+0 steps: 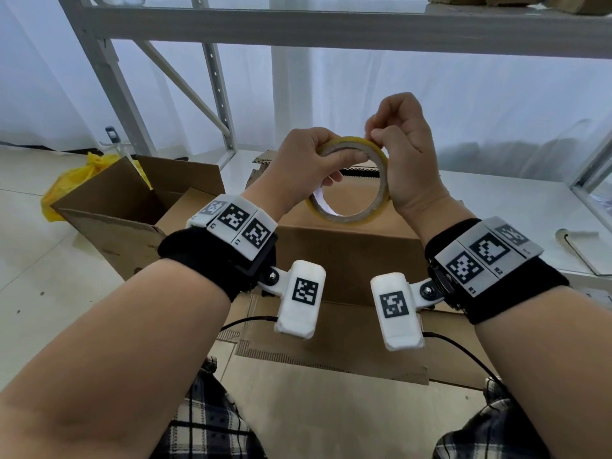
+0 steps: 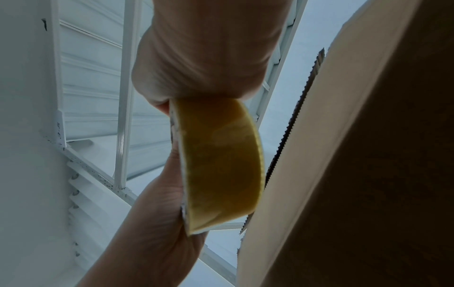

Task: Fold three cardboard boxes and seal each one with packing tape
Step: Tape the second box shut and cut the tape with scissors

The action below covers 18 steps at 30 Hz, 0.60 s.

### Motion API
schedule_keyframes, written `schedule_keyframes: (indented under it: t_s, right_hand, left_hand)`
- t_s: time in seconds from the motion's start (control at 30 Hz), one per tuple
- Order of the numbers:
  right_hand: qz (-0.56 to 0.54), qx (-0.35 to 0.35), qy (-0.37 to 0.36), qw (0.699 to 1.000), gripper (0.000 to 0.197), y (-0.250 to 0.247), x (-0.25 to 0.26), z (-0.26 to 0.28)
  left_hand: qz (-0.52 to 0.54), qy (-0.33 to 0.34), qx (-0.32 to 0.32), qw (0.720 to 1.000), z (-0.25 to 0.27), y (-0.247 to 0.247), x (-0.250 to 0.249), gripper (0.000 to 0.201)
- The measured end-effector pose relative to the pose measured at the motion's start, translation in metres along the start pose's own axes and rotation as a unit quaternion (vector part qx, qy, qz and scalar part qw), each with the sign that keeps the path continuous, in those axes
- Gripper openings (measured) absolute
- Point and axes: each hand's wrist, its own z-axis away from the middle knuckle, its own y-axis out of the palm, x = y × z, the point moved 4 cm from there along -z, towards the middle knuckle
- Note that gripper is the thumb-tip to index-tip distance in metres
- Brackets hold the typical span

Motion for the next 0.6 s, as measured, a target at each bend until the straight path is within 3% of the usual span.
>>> schedule_keyframes:
  t_s: [0.1,0.3,0.6]
  right_hand:
    - [0.014,-0.011,-0.008,1.000,0.022,-0.0005,0.0006,-0.0025]
    - [0.029,0.051,-0.003,0.998,0.024,0.0073,0.0019,-0.0009]
    - [0.029,-0.004,-0.016,0.999,0.021,0.0043,0.0005,-0.0020]
  left_hand:
    - [0.000,0.000,-0.004,1.000,-0.0006,-0.0013,-0.0004,0.032]
    - [-0.027,0.001,0.032,0.999,-0.0016,-0.0051,-0.0002,0.036]
    - [-0.006,-0.010,0.020,1.000,0.0001,-0.0034,0.0027,0.029]
